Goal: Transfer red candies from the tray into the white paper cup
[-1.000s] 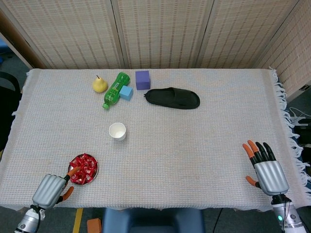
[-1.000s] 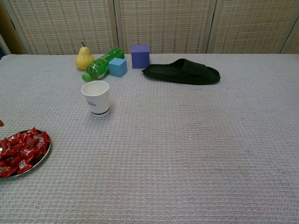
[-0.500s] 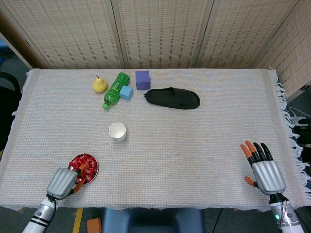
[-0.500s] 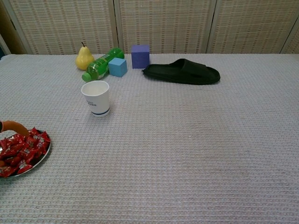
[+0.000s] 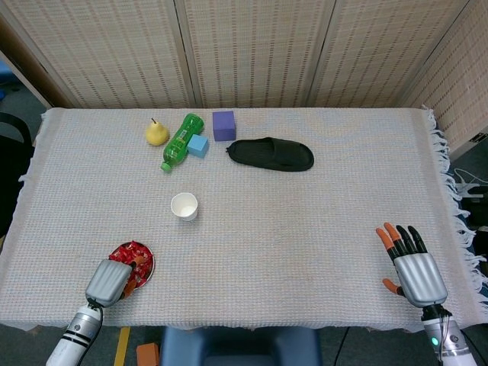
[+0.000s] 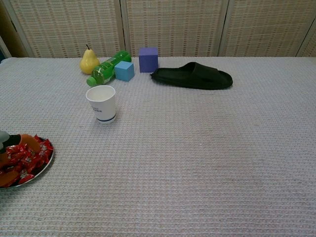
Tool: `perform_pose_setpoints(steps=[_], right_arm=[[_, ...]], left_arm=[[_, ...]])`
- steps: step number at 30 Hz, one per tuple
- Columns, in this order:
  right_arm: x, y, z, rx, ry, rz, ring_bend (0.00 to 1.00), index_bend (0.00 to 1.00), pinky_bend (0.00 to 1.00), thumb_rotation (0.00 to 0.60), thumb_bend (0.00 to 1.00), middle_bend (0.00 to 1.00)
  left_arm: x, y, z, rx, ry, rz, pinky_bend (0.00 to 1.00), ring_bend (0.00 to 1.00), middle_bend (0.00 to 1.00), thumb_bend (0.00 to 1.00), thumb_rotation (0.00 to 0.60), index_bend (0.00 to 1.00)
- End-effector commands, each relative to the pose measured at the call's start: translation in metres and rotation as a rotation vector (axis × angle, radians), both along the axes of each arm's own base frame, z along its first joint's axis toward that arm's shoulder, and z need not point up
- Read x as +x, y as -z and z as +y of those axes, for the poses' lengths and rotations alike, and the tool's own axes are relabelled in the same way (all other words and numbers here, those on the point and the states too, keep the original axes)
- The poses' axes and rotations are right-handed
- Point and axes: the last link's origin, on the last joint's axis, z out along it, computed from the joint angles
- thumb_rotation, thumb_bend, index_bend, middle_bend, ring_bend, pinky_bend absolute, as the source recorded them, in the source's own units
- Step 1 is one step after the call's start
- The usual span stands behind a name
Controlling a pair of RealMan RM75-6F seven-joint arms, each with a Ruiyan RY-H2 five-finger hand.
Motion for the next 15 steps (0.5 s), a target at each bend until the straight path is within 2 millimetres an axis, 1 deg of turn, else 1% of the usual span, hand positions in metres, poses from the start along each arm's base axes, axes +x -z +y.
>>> perform_pose_setpoints(steps=[1, 10, 15], right_arm=[[0.000, 0.000, 0.000, 0.000, 0.001, 0.000, 0.00, 0.00, 0.00, 0.600, 0.00, 0.00], [0.000, 0.000, 0.000, 0.005, 0.006, 0.002, 0.00, 0.00, 0.00, 0.600, 0.00, 0.00], [0.000, 0.001, 0.001, 0.019, 0.005, -0.002, 0.00, 0.00, 0.00, 0.600, 0.00, 0.00]], left_arm=[[-0.001, 0.003, 0.002, -0.007, -0.008, 0.003, 1.00, 1.00, 1.00, 0.39, 0.600, 0.33], [0.001, 0.009, 0.004, -0.009, 0.003, 0.014, 1.00, 1.00, 1.00, 0.39, 0.600, 0.36], [0.002, 0.014, 0.010, -0.001, 0.009, 0.026, 1.00, 1.00, 1.00, 0.38, 0.600, 0.43]])
